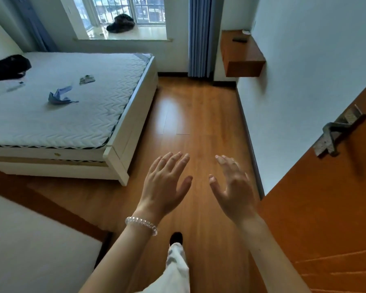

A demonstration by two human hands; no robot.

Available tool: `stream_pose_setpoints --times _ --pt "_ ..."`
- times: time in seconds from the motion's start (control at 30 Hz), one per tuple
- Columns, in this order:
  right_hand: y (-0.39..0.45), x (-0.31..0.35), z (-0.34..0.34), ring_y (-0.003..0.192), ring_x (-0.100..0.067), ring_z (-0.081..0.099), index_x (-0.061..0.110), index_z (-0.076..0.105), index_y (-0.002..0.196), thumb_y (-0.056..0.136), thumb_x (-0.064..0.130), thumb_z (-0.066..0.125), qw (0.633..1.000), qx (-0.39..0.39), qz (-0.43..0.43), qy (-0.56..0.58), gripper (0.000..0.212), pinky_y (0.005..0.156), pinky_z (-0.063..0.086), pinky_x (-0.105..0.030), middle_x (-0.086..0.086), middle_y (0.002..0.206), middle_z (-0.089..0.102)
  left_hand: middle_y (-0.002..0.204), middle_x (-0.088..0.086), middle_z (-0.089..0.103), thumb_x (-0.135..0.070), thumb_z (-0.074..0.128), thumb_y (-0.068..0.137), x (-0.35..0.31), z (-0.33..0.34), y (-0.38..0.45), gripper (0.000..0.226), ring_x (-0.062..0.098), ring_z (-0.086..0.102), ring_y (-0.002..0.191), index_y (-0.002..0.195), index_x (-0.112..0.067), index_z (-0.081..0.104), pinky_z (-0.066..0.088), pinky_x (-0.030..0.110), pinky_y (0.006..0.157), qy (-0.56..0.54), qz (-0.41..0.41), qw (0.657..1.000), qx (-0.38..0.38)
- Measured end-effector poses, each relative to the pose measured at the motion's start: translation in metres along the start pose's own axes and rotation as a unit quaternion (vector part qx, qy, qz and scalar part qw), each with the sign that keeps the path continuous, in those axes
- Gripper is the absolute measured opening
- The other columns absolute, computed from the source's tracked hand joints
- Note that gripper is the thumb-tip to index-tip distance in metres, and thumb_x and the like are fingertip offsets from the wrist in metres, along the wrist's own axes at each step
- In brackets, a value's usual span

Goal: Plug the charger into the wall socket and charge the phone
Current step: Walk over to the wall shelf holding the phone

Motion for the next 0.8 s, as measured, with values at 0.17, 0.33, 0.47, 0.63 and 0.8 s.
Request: stream_pose_setpoints --times 0.17,0.33,0.47,0.63,0.8 --pt "0.082 -0.007 0.031 0.135 -0.02 0.041 0.027 0.044 0.139 0.09 0.052 0.046 1.0 -0.018 0.004 -0.004 0.055 0.106 0.041 -0.051 0.002 0.146 0.045 0.149 0.003 0.041 -0.046 0.039 0.092 0.042 0.014 0.078 0.054 0.021 0.032 0.139 0.14 -0.021 0.042 0.031 0.045 0.113 -0.023 0.017 0.999 -0.046" --pt "0.189 0.002 0.055 0.134 -0.02 0.042 0.025 0.042 0.139 0.091 0.051 0.043 0.999 -0.038 -0.011 -0.02 0.055 0.105 0.042 -0.049 0.0 0.146 0.046 0.147 0.003 0.043 -0.047 0.037 0.093 0.092 0.008 0.177 0.053 0.023 0.034 0.138 0.139 -0.022 0.042 0.03 0.044 0.113 -0.031 0.024 0.996 -0.076" --pt "0.26 0.002 0.072 0.133 -0.021 0.042 0.029 0.039 0.14 0.091 0.055 0.04 0.998 -0.058 -0.002 -0.025 0.055 0.108 0.038 -0.046 0.001 0.146 0.045 0.145 0.004 0.046 -0.048 0.035 0.093 0.125 0.004 0.244 0.053 0.023 0.036 0.136 0.138 -0.021 0.043 0.03 0.042 0.112 -0.027 0.032 0.996 -0.081" --pt "0.323 -0.019 0.09 0.133 -0.021 0.042 0.03 0.038 0.14 0.091 0.055 0.038 0.997 -0.055 0.021 -0.048 0.056 0.107 0.034 -0.04 0.0 0.146 0.045 0.143 0.005 0.048 -0.047 0.036 0.093 0.146 0.019 0.314 0.053 0.024 0.039 0.135 0.137 -0.02 0.046 0.031 0.043 0.113 -0.034 0.045 0.996 -0.064" --pt "0.387 -0.057 0.104 0.132 -0.022 0.043 0.029 0.039 0.139 0.09 0.057 0.035 0.996 -0.056 0.046 -0.048 0.057 0.106 0.037 -0.043 -0.001 0.145 0.046 0.143 0.004 0.049 -0.046 0.036 0.093 0.155 0.055 0.389 0.052 0.023 0.039 0.135 0.137 -0.021 0.045 0.025 0.038 0.113 -0.032 0.059 0.997 -0.034"
Point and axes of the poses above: each hand's wrist, its own y-axis towards the middle knuckle, its own z-axis out of the palm, x = y × z, the point moved 2 cm from there along y, towards the middle knuckle
